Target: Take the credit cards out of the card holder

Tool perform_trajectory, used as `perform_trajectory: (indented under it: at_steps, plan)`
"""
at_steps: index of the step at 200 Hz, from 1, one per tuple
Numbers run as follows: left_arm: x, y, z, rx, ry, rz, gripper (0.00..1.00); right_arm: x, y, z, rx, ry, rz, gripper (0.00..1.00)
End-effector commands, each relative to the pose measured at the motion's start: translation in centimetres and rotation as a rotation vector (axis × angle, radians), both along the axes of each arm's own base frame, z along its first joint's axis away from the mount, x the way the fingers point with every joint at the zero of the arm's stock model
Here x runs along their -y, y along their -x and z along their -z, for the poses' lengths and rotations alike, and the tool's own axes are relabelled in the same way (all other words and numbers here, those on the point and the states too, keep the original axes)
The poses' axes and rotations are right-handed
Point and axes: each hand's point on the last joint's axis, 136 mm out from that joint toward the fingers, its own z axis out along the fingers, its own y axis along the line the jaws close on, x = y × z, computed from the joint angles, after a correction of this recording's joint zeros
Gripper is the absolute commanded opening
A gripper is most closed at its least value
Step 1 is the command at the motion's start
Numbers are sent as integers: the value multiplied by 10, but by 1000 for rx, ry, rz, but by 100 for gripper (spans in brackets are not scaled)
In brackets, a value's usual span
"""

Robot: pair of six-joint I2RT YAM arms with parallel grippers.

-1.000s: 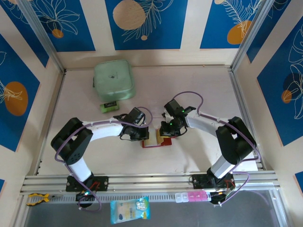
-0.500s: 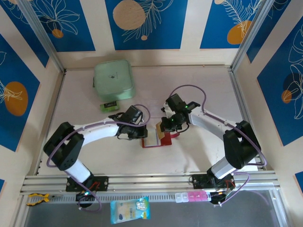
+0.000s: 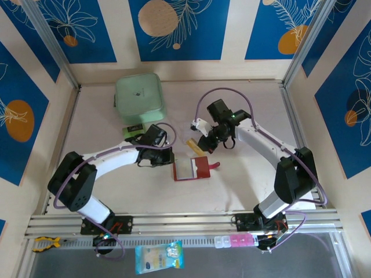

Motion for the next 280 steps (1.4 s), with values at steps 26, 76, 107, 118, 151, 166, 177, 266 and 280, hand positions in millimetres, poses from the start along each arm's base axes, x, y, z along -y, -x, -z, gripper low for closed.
perform_trajectory:
  at_steps: [26, 76, 107, 118, 151, 166, 177, 266, 280]
  plan:
    - [-9, 2, -14, 8, 11, 8, 10, 6, -30, -11, 163, 81, -285, 0]
    - [-14, -1, -17, 0, 11, -3, 10, 12, -72, -4, 178, 147, -345, 0]
    - [-17, -5, -19, 3, 13, -9, 10, 11, -96, 3, 187, 169, -371, 0]
    - [-17, -6, -20, 1, 15, -7, 10, 11, -100, 8, 175, 184, -384, 0]
    - [-17, -7, -19, -3, 17, -8, 10, 9, -111, 24, 160, 187, -414, 0]
    - [-16, -6, -17, -11, 20, -8, 10, 7, -110, 31, 133, 182, -420, 0]
    - [-17, -6, -17, -11, 19, -11, 10, 8, -107, 40, 110, 185, -423, 1]
    - [-17, -8, -19, -10, 32, -24, 10, 12, -112, 43, 125, 185, -360, 21]
    - [-16, -9, -21, -6, 35, -21, 10, 10, -115, 34, 160, 168, -329, 22]
